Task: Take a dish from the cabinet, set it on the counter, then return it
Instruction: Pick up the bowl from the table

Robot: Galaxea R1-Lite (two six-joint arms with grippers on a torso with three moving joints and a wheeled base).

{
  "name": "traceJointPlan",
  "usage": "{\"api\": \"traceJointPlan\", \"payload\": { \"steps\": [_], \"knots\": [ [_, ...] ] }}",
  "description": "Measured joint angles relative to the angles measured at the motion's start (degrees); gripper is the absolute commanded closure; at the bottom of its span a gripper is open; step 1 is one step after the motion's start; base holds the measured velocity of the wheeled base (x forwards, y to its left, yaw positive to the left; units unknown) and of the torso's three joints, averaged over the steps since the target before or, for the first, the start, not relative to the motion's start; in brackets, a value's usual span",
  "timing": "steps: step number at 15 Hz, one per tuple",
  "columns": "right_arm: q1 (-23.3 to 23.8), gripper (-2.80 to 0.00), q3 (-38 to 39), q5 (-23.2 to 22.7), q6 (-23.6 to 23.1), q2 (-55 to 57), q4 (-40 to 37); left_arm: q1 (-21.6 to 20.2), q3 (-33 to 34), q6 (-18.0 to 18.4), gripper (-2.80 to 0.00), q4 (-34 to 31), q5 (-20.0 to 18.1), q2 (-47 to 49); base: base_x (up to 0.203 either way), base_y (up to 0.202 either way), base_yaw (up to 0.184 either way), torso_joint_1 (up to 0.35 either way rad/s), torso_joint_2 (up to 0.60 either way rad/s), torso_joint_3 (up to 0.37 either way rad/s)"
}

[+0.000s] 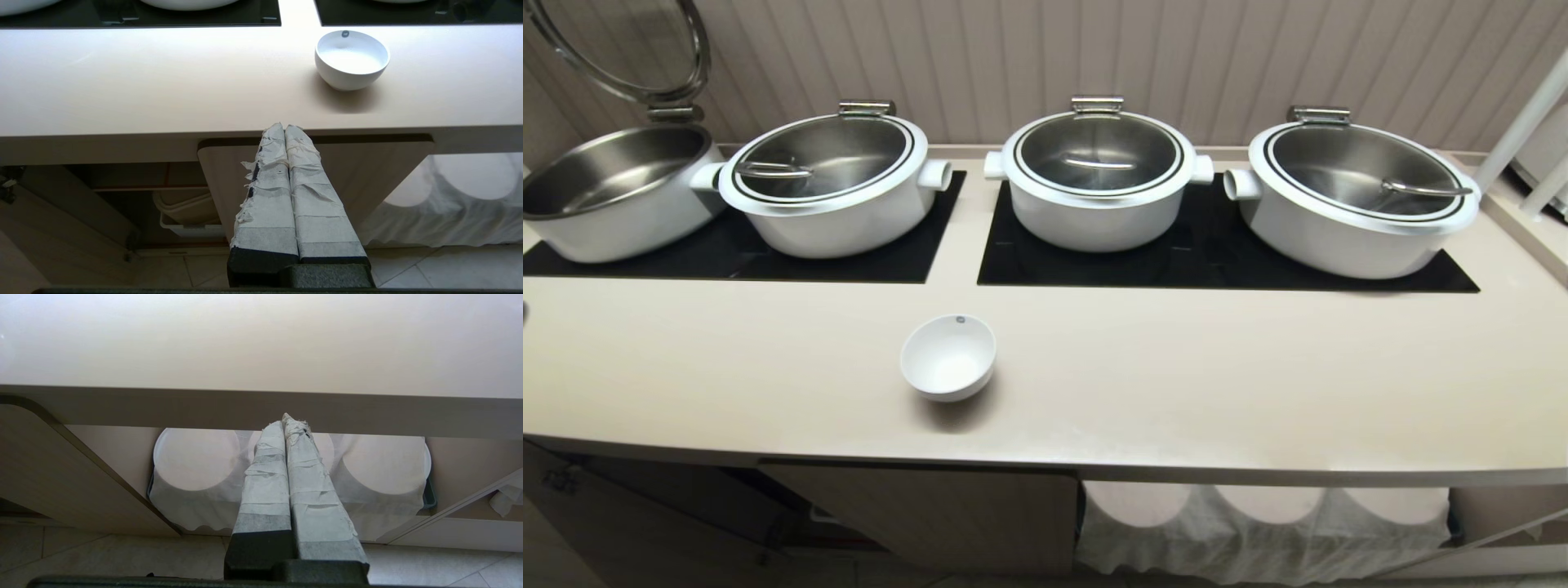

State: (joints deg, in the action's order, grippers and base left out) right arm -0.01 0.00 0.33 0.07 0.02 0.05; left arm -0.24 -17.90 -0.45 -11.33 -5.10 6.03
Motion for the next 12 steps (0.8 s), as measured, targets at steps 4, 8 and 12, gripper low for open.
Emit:
{"api": "traceJointPlan", "payload": {
  "steps": [4,8,12],
  "knots": [
    [-0.01,0.0,0.0,0.0,0.01,0.0,0.0,0.0,-5.64,-2.42,0.0,0.02,-0.42,9.7,0.0,0.0,0.0,0.0,0.0,0.0],
    [-0.01,0.0,0.0,0.02,0.0,0.0,0.0,0.04,-9.59,-2.9,0.0,1.18,-1.24,20.15,0.0,0.0,0.0,0.0,0.0,0.0],
    [-0.01,0.0,0.0,0.0,0.02,0.0,0.0,0.04,-13.2,-3.14,0.0,3.75,-1.34,29.97,0.0,0.0,0.0,0.0,0.0,0.0]
  ]
}}
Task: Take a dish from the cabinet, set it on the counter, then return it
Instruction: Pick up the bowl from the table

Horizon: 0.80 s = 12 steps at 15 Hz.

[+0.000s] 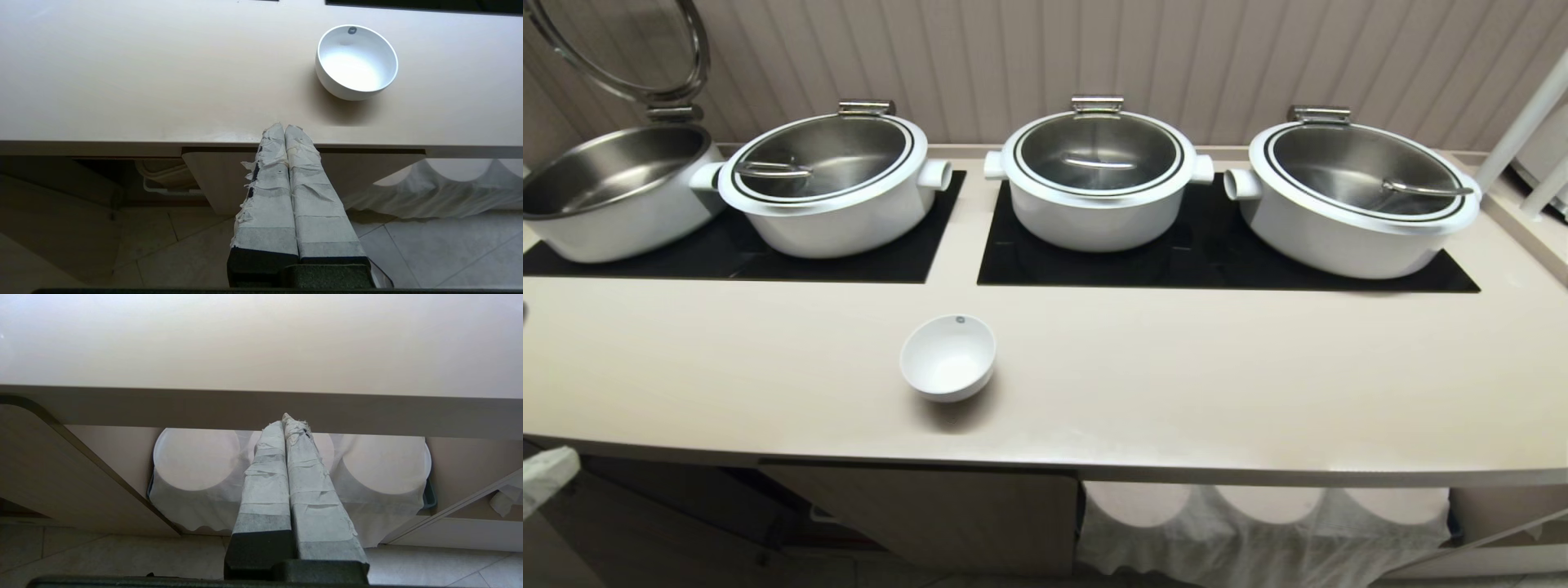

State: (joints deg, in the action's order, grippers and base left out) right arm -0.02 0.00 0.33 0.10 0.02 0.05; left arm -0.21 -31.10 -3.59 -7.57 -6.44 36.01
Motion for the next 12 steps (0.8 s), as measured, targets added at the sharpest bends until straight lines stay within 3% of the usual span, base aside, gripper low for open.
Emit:
{"api": "traceJointPlan", "payload": {
  "steps": [4,12],
  "knots": [
    [0.0,0.0,0.0,0.01,0.01,0.0,-0.01,-0.09,-4.94,-3.0,0.0,0.19,0.51,9.43,0.0,0.0,0.0,0.0,0.0,0.0],
    [0.0,0.0,0.0,0.0,0.0,0.0,0.02,-0.2,-11.75,-3.46,0.0,-0.45,1.04,24.02,0.0,0.0,0.0,0.0,0.0,0.0]
  ]
}}
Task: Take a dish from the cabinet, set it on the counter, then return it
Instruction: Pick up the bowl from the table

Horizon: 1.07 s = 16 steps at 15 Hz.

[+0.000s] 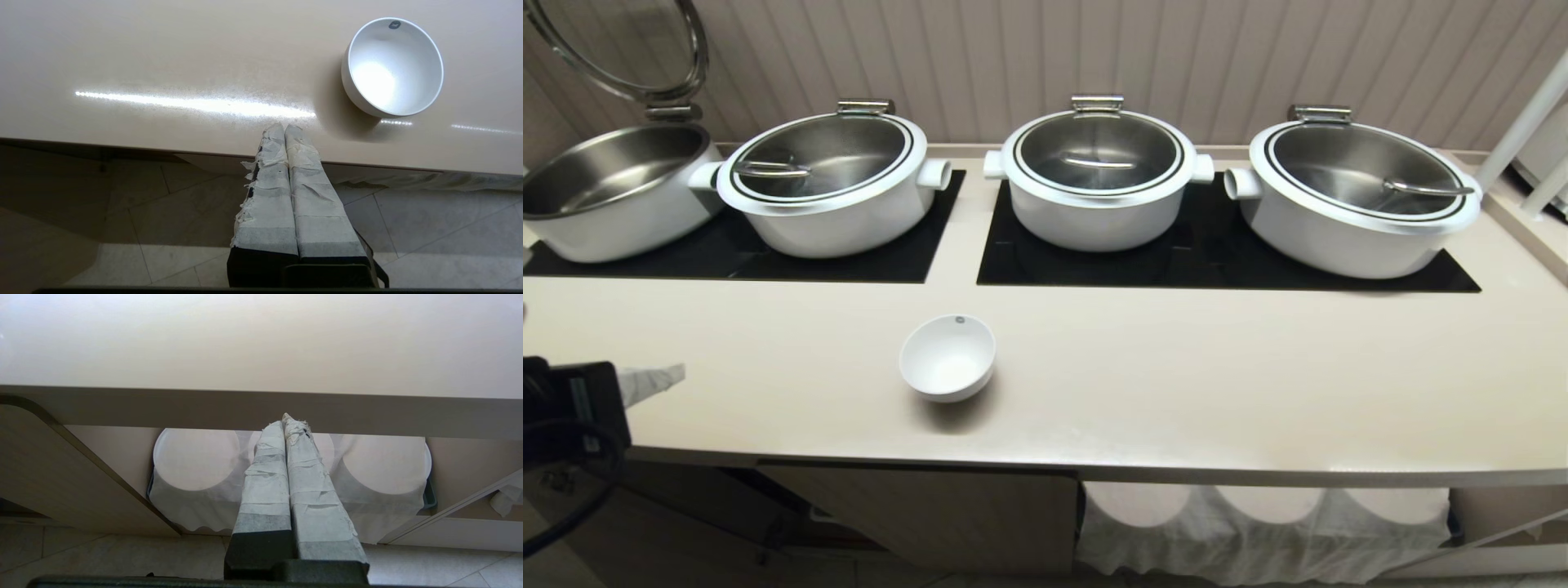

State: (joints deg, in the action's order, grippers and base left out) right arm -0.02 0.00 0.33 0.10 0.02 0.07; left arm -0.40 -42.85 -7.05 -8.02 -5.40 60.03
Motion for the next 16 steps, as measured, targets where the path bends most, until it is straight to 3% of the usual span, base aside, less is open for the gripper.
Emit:
{"api": "traceJointPlan", "payload": {
  "steps": [3,8,11,16],
  "knots": [
    [-0.05,0.0,0.0,0.02,0.0,0.0,0.0,0.06,-2.89,-0.91,0.0,-4.0,-0.07,4.45,0.0,0.0,0.0,0.0,0.0,0.0],
    [0.0,0.0,0.0,0.02,0.0,0.0,-0.01,2.19,-12.64,-8.3,0.0,-15.84,-0.26,12.33,0.0,0.0,0.0,0.0,0.0,0.0],
    [0.0,0.0,0.0,0.01,-0.01,0.0,-0.05,4.88,-17.44,-8.74,0.0,-21.35,-0.79,17.04,0.0,0.0,0.0,0.0,0.0,0.0],
    [0.0,0.0,0.0,0.01,-0.01,0.0,-0.05,8.69,-21.42,-8.83,0.0,-22.41,-0.68,24.2,0.0,0.0,0.0,0.0,0.0,0.0]
  ]
}}
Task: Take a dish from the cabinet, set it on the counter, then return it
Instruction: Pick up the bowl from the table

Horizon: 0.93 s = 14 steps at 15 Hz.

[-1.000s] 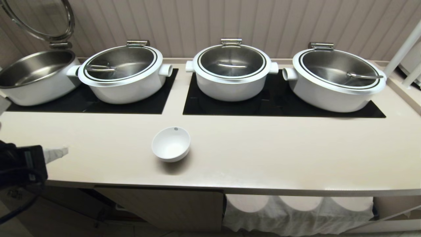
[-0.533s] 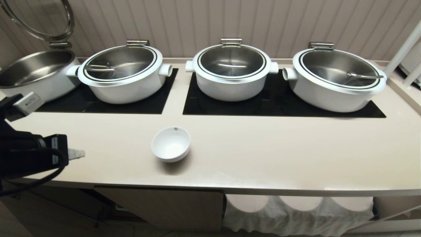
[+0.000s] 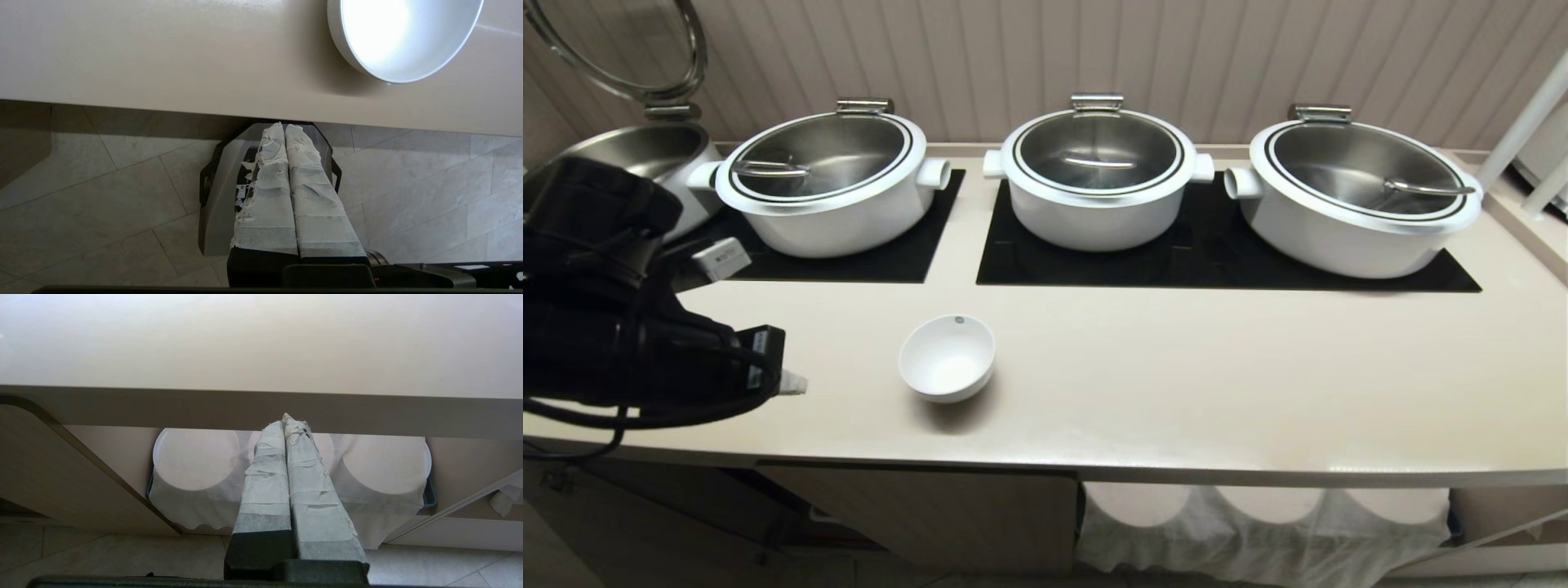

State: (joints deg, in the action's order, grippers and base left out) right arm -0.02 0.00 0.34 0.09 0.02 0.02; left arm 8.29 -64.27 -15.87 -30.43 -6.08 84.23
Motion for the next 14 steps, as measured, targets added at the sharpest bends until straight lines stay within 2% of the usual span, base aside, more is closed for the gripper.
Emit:
{"api": "traceJointPlan", "payload": {
  "steps": [6,7,10,14],
  "knots": [
    [0.0,0.0,0.0,-0.01,0.01,0.0,0.04,1.68,-8.9,-0.69,0.0,-0.96,0.38,8.66,0.0,0.0,0.0,0.0,0.0,0.0],
    [0.0,0.0,0.0,-0.01,0.0,0.0,0.04,1.79,-10.17,-0.69,-2.8,-1.37,0.38,9.82,0.0,0.0,0.0,0.0,0.0,0.0],
    [0.0,0.0,0.0,0.01,-0.01,0.0,0.05,2.05,-13.43,-1.3,-2.8,-3.83,-0.06,12.45,0.0,0.0,0.0,0.0,0.0,0.0],
    [0.0,0.0,0.0,-0.01,-0.01,0.0,0.05,2.54,-16.08,-1.78,-2.8,-3.41,-0.15,15.32,0.0,0.0,0.0,0.0,0.0,0.0]
  ]
}}
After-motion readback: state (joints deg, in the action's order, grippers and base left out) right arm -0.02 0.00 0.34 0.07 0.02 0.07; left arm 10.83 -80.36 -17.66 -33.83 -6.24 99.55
